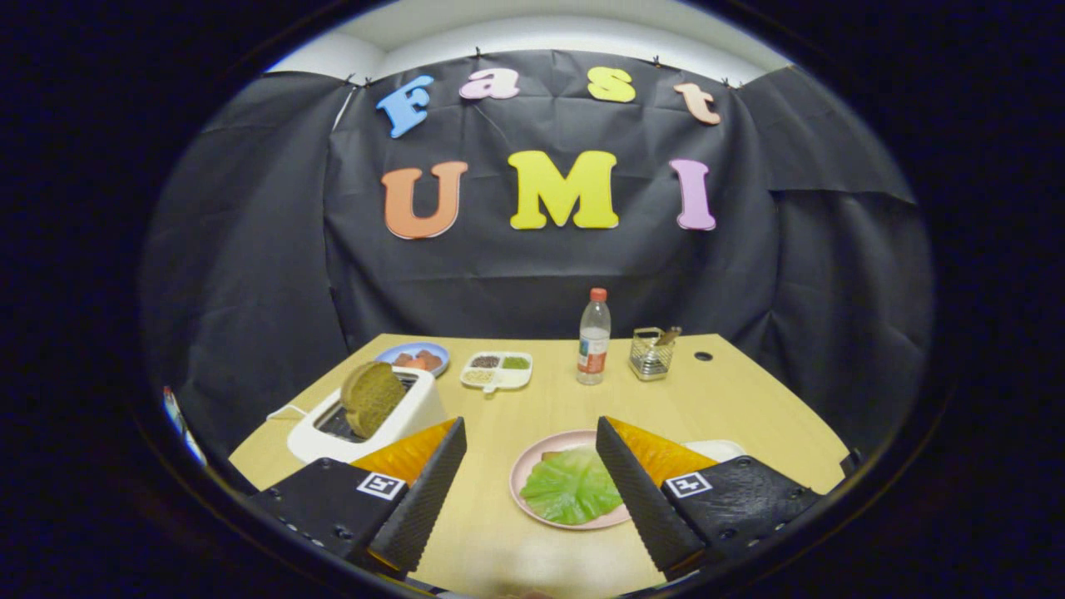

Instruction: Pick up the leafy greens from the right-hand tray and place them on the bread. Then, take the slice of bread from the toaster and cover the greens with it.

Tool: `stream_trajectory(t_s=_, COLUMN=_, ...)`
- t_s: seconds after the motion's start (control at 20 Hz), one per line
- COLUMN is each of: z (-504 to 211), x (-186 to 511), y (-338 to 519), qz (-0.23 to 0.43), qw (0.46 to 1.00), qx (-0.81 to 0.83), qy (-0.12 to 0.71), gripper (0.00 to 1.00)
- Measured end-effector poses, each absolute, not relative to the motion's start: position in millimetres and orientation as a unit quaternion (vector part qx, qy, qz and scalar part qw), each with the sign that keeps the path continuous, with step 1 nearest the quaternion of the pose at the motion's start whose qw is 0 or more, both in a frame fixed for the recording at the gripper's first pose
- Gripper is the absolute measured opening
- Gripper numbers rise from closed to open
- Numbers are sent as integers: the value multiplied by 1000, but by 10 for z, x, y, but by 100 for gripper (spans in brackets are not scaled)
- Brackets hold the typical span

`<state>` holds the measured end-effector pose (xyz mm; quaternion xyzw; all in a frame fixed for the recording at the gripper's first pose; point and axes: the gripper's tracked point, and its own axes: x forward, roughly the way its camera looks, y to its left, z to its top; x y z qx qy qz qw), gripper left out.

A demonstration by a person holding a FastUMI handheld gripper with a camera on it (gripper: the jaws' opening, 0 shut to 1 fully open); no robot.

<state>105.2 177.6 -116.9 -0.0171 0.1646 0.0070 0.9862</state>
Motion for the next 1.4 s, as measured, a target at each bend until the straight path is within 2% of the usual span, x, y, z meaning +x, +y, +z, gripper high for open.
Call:
stream_trajectory(t_s=0.35, z=-560, x=930, y=2414, qz=24, qw=993, qx=-31, qy=108, gripper=97)
stream_trajectory(t_s=0.6, z=-527, x=1059, y=2897, qz=38, qw=993, qx=-39, qy=105, gripper=97)
stream_trajectory(t_s=0.9, z=-872, x=1437, y=3291, qz=45, qw=988, qx=-50, qy=142, gripper=98)
stream_trajectory(t_s=1.4, z=-1586, x=2002, y=3308, qz=32, qw=970, qx=-70, qy=232, gripper=98)
